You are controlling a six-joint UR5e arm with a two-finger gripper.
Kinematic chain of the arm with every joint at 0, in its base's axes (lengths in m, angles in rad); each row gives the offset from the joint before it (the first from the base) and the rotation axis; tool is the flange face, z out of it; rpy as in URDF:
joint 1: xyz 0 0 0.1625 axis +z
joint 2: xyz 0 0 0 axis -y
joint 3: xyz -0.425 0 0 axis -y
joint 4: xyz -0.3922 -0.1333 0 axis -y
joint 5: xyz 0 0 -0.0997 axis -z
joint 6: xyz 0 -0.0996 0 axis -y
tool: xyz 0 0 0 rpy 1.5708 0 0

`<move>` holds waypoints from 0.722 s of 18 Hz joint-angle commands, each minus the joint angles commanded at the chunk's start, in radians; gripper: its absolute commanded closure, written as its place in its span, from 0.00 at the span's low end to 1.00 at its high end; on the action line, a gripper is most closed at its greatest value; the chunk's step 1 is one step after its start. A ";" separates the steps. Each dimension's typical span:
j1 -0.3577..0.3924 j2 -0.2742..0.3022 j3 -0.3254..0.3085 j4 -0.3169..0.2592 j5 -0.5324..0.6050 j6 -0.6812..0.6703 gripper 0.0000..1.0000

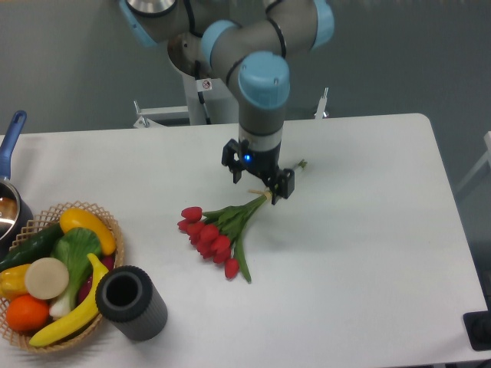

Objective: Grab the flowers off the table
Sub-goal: 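Move the gripper along the stems and close it around the bouquet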

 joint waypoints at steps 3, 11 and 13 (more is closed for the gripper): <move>-0.017 -0.038 0.015 0.002 0.000 0.003 0.00; -0.055 -0.117 0.017 0.000 0.009 -0.002 0.00; -0.061 -0.127 0.020 0.000 0.012 -0.002 0.00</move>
